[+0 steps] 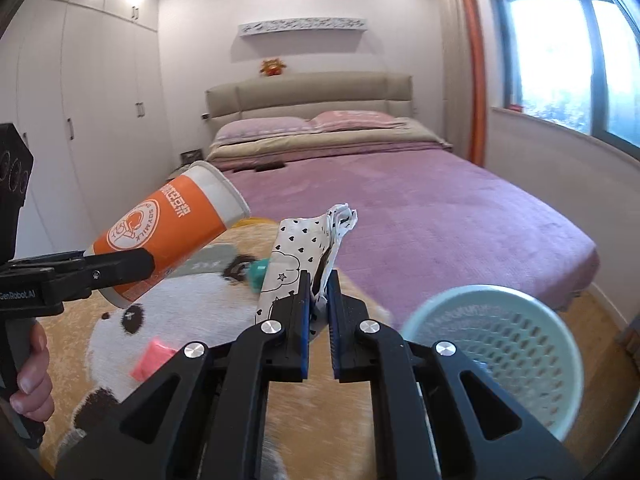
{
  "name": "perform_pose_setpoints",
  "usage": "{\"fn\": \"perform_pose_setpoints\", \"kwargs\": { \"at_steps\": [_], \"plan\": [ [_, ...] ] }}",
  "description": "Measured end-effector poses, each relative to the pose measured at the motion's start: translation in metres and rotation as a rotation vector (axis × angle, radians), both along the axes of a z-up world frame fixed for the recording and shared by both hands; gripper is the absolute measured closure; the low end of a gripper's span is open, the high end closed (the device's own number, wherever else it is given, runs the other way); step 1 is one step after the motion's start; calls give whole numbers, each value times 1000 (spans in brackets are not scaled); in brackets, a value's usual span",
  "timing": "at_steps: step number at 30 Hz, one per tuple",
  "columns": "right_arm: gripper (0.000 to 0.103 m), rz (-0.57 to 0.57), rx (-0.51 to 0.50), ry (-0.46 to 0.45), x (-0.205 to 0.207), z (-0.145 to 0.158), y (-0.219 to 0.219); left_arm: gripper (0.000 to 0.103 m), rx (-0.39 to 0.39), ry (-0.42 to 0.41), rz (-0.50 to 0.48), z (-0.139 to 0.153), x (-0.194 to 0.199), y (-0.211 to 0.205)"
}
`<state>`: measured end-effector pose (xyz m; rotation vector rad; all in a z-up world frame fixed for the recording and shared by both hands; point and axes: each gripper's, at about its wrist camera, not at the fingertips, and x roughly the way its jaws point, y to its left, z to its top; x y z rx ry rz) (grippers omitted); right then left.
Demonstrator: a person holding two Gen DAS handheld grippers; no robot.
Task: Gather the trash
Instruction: 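Carry cup and tissue over the blue basket and release both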
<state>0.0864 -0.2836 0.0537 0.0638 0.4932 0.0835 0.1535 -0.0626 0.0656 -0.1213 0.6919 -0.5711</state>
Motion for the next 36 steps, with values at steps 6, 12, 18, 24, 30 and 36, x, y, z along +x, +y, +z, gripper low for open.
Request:
{"fn": "perform_pose_setpoints", "kwargs": {
  "at_steps": [6,12,18,24,30,36],
  "plan": [
    [97,-104,-29,24,-13,-7,-49,37,22,1,-85,-3,-3,-65],
    [97,-196,-17,65,-14,-20,-95,37,39,29,-152,-14,-1,-125],
    [97,-265,29,131,-9,-43,-136,37,52,78,-179,-31,8,-162],
    [97,-300,96,232,5,-81,-166,37,80,122,-205,-53,17,-193],
    [97,-337,151,316,8,-112,-186,37,103,159,-216,-74,22,-214],
    [89,-344,203,350,4,-116,-193,37,133,166,-224,-82,23,-227]
  ]
}}
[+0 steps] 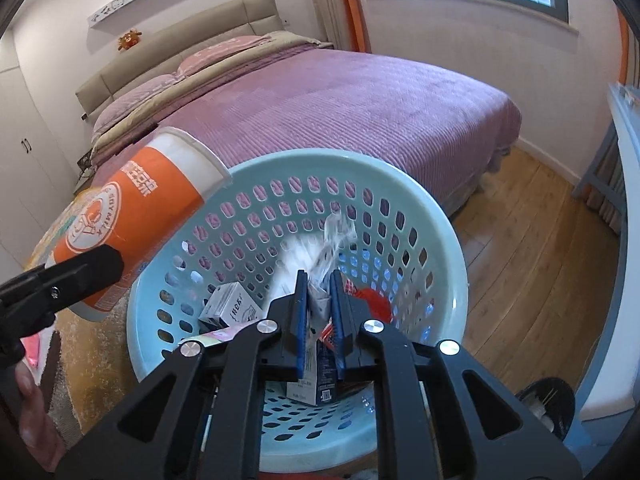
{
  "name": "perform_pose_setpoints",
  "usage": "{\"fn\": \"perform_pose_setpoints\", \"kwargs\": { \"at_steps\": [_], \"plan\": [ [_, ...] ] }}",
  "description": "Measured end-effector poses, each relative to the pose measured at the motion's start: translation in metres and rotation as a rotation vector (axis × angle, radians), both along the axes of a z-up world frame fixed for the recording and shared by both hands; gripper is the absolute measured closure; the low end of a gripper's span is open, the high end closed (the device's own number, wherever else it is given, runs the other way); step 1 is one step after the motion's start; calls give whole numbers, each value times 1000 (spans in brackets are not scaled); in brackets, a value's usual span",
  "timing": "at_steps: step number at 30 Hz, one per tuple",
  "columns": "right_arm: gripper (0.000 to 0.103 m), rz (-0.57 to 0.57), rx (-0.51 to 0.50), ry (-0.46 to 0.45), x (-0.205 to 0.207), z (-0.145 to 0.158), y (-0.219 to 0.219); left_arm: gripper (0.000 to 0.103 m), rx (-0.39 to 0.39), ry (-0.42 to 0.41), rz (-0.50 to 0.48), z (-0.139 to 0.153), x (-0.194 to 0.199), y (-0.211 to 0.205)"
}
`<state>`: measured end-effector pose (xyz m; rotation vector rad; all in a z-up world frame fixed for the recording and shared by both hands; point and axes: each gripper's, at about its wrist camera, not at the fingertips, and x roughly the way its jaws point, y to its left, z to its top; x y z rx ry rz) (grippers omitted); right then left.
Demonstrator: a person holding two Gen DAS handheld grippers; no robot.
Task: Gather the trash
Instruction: 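Carry cup and tissue over the blue basket and release both, then move both grippers back to the table toward the pink and teal packets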
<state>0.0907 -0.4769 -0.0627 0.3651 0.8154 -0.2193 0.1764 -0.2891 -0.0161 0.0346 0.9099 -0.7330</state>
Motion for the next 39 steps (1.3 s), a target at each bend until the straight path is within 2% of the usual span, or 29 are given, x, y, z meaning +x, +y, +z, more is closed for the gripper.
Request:
{"fn": "perform_pose_setpoints", "kwargs": {
  "at_steps": [2,4,6,14,21,26,35,39],
  "plan": [
    [76,-9,10,2,-4,0,-4,37,10,-6,-10,2,-1,-5],
    [51,-22,21,-8,-11,1,-6,31,22,-13,-4,4,-3,-5],
    [51,-37,24,-28,-20,6,-7,27,8,-16,-11,5,-7,-2],
    [51,-38,41,-85,-40,30,1,26,-39,-16,0,9,-27,28],
    [51,24,14,-129,-45,56,39,26,-84,-58,31,29,-46,63],
    [51,82,-52,-154,-45,72,71,26,-107,-92,66,44,-60,97],
    [48,185,-115,-168,-37,82,133,23,-115,-133,215,53,-82,178],
    [48,229,-129,-176,-30,84,157,23,-32,-158,329,45,-90,216]
  ]
}}
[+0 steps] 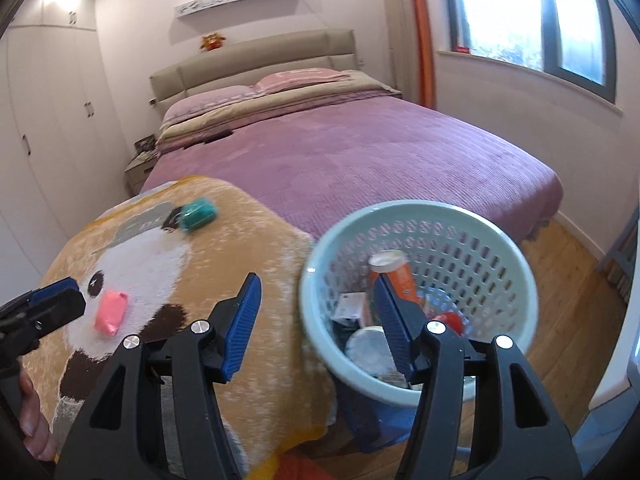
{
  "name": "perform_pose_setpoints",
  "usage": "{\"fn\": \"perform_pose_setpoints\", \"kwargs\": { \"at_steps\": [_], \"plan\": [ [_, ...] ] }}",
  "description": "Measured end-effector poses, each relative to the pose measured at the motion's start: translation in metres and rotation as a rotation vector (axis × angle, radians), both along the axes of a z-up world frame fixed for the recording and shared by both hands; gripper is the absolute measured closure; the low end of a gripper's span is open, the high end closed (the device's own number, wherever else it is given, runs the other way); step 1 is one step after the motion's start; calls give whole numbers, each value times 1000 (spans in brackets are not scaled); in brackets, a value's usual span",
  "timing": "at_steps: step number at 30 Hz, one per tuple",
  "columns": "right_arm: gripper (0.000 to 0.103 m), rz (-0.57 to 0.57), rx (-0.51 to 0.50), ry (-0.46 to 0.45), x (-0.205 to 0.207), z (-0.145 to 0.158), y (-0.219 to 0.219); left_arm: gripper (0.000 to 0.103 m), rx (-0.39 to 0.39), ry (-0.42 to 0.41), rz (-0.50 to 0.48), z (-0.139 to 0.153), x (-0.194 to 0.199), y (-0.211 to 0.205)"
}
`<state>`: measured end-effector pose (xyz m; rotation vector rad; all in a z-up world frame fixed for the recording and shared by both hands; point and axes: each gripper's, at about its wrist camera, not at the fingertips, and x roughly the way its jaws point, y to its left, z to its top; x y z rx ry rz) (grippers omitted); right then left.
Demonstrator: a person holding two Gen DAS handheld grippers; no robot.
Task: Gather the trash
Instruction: 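Move both grippers back to the table toward the pink and teal packets, then grasp the pink packet with left gripper while right gripper grasps teal packet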
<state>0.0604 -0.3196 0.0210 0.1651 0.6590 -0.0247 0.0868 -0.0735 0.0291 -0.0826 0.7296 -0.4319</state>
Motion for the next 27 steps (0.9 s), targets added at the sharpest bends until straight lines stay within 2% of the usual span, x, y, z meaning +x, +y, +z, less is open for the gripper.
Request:
{"fn": "perform_pose_setpoints", "kwargs": {
  "at_steps": [3,9,17,20,23,25,27],
  "plan": [
    [48,30,-1,-2,6,-1,18,23,45,9,63,-9,-2,22],
    [48,91,-19,8,19,-6,52,24,45,62,99,-32,1,55],
    [48,152,-70,14,37,-9,85,34,42,138,93,-57,21,55],
    [48,172,-77,20,47,-9,96,43,54,161,87,-62,31,49],
    [48,181,-76,23,60,-9,104,57,73,182,87,-68,39,44],
    [48,185,-71,29,69,-9,109,80,83,179,93,-68,40,45],
    [48,186,-51,46,82,-10,113,86,45,186,92,-67,42,53]
  ]
}}
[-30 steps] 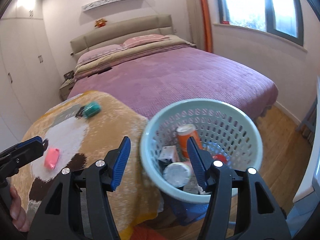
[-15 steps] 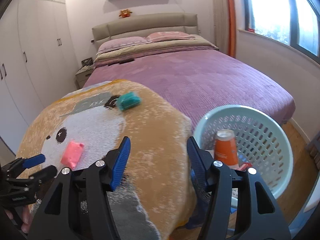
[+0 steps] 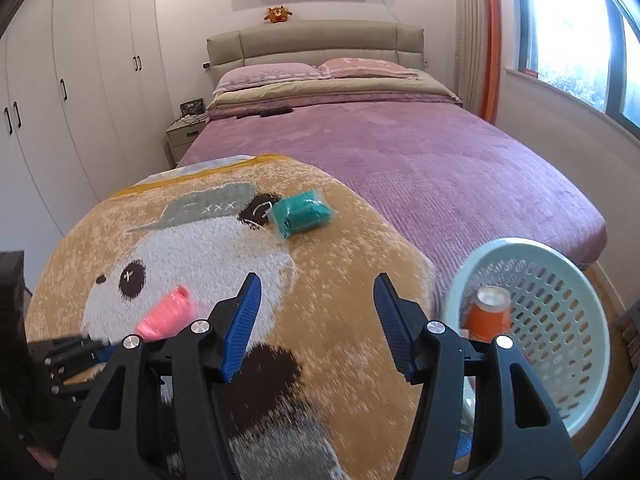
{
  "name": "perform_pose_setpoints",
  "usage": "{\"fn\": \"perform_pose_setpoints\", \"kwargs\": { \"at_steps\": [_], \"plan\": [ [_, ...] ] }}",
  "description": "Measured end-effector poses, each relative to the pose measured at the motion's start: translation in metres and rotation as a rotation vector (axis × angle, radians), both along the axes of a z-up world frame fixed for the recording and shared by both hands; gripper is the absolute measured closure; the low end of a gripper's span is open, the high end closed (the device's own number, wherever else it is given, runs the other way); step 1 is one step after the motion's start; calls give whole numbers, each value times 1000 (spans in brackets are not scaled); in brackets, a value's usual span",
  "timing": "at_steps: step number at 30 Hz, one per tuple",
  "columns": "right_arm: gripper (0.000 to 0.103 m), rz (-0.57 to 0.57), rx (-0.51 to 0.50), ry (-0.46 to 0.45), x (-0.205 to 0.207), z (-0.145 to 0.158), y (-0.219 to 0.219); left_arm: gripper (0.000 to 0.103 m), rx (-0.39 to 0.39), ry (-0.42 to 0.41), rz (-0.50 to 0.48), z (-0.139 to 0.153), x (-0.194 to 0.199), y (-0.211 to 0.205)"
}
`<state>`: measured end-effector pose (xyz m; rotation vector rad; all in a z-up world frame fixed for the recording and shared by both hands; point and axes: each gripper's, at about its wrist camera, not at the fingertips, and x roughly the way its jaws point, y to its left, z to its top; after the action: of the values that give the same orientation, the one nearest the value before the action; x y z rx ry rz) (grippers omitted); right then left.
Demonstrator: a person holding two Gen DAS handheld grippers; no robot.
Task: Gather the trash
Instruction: 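Grasp the pink packet with left gripper while right gripper grasps teal packet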
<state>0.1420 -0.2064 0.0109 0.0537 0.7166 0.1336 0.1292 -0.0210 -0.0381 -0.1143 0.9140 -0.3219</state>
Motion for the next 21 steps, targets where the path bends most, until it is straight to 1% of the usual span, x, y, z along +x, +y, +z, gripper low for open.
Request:
{"fn": "perform_pose_setpoints", "kwargs": {
  "at_steps": [2,4,8,9,10,12,14,17,18,20,21],
  "plan": [
    [48,7,30,23,12,-3,4,86,-18,-13,18,1,1,8],
    [48,10,52,43,27,-8,10,86,-4,-34,28,1,3,14],
    [48,6,115,98,56,-21,16,86,-26,-34,21,0,5,21],
    [48,1,128,114,63,-26,16,79,-16,-28,17,0,5,21],
    [48,-5,135,126,69,-30,17,61,-15,-23,17,0,4,23],
    [48,-9,140,135,76,-37,18,38,-45,-18,28,4,3,30],
    [48,-6,131,132,77,-43,19,37,-55,-22,23,10,6,35],
    [48,-1,132,153,77,-51,19,34,18,-35,25,17,16,36],
    [48,2,140,139,76,-50,18,32,43,-42,20,18,21,34],
    [48,-1,137,118,73,-45,16,32,67,-42,-7,15,28,28],
    [48,1,139,122,73,-46,16,32,85,-49,-22,12,32,23]
  ]
}}
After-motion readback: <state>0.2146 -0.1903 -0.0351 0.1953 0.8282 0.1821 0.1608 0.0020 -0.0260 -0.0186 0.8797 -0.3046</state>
